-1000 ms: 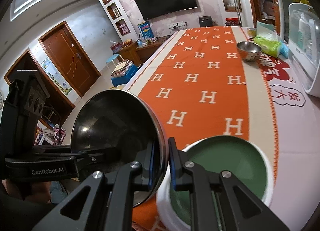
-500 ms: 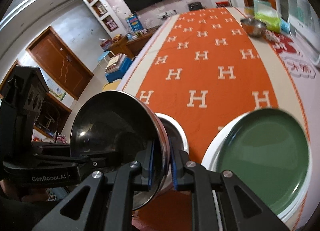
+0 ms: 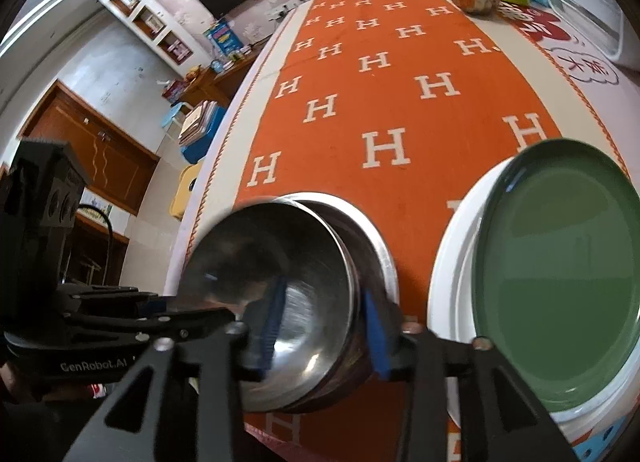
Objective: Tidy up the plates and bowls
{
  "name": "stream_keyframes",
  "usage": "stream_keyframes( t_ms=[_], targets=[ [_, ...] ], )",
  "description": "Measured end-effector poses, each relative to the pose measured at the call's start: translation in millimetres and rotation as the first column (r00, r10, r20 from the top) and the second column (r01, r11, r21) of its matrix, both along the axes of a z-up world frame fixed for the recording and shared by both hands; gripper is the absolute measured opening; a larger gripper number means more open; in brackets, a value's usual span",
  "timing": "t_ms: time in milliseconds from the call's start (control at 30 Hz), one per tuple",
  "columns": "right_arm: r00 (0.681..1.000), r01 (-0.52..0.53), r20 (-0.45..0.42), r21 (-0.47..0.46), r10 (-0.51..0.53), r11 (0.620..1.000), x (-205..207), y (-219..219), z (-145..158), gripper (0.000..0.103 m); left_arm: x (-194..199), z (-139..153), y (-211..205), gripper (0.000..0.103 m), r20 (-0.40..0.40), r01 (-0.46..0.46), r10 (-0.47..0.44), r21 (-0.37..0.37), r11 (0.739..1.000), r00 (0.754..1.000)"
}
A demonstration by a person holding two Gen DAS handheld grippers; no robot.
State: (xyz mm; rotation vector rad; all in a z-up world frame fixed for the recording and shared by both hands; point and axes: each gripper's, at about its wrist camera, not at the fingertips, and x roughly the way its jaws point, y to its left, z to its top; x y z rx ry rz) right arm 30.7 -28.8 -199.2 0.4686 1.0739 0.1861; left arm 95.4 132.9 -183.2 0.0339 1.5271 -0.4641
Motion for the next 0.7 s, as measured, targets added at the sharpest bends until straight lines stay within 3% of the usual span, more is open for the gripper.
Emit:
stream_keyframes(
  t_ms=[333, 467, 700],
  targets=[
    [0.998, 0.047, 0.045, -0.009, -0.046, 0.999, -3.5, -6.3, 16.4, 0.055, 8.5, 15.7, 5.2, 0.034, 0.065, 0.006, -0.001, -0.067, 0.998, 0.998],
    [0.997, 0.047, 0.063, -0.05, -0.044, 0.998, -3.8, -9.2, 25.8, 0.057, 9.1, 27.5, 0.0, 0.05, 0.111, 0.042, -0.034, -0.068, 0.997, 0.993],
    [0.996, 0.065, 0.068, -0.103, -0.058, 0.993, -0.7, -23.6, 49.1, 0.061, 6.1, 56.8, -23.4, 0.064, 0.173, 0.132, -0.113, -0.1, 0.986, 0.978]
  ],
)
